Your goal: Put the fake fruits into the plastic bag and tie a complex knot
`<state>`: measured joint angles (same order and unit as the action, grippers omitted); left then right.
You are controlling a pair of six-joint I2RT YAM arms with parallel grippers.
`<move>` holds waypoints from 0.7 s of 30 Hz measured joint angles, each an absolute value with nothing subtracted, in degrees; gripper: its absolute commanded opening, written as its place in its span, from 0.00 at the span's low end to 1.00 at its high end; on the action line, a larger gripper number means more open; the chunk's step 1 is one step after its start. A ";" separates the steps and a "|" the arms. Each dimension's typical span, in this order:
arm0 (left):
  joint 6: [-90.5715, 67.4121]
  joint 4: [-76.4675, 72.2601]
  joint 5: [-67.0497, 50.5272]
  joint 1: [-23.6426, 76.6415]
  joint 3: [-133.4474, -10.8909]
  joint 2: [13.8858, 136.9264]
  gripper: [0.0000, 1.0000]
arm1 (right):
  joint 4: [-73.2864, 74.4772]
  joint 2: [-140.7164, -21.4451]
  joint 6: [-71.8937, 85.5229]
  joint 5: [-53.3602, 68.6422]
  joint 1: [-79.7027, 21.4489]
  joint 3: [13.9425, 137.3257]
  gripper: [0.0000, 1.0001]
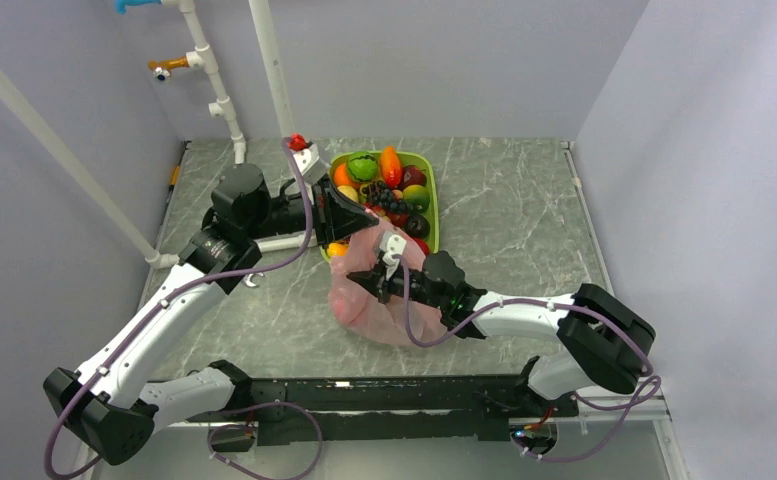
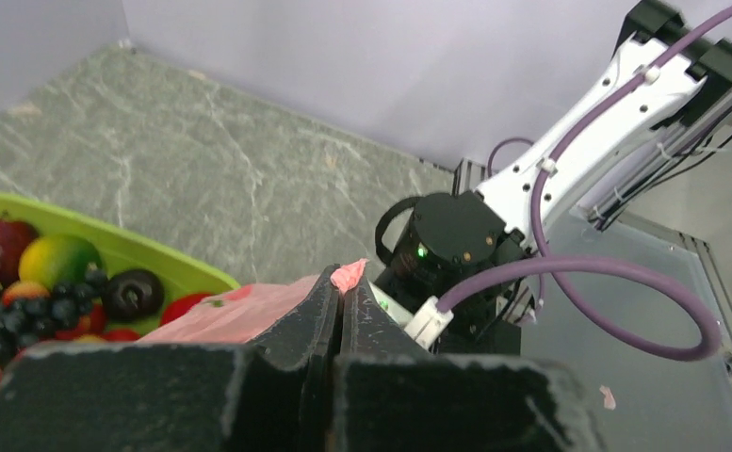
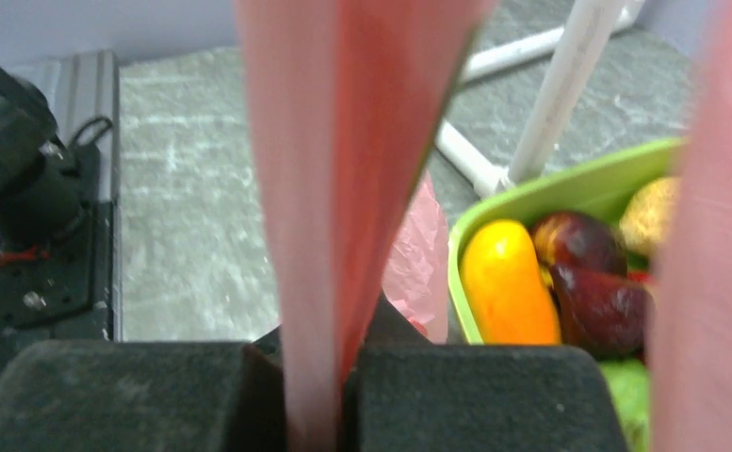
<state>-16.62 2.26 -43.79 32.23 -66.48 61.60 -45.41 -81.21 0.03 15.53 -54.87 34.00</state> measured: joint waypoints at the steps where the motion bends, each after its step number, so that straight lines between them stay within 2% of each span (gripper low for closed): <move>1: -16.23 3.22 -43.79 32.03 -66.15 61.60 0.00 | -46.72 -81.43 -0.38 15.68 -54.30 32.51 0.00; 7: -12.67 8.45 -43.94 29.52 -62.11 61.10 0.00 | -46.98 -81.52 -2.61 18.41 -51.94 26.68 0.00; 8: -11.29 9.69 -44.03 29.08 -62.00 61.08 0.06 | -46.76 -81.52 -3.03 19.05 -51.86 26.24 0.00; 9: -9.69 10.70 -44.40 28.80 -62.00 61.08 0.23 | -46.59 -81.52 -3.49 19.94 -51.83 26.06 0.00; 10: -8.49 11.44 -44.88 28.71 -62.06 61.06 0.35 | -46.39 -81.52 -3.81 20.56 -51.83 25.96 0.00; 14: -0.60 13.76 -45.98 27.27 -63.83 59.70 0.71 | -41.65 -81.52 -4.91 22.65 -51.79 24.62 0.00; 16: 3.31 14.48 -47.62 24.88 -62.70 56.47 0.78 | -38.33 -81.45 -4.99 23.27 -51.77 24.34 0.00; 21: 16.80 20.36 -52.29 20.45 -54.00 47.24 0.85 | -35.90 -79.75 -4.75 24.16 -51.70 24.38 0.00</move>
<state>16.80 20.36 -52.29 20.45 -54.00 47.24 -35.90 -79.75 -4.75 24.16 -51.70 24.38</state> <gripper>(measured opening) 0.811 0.010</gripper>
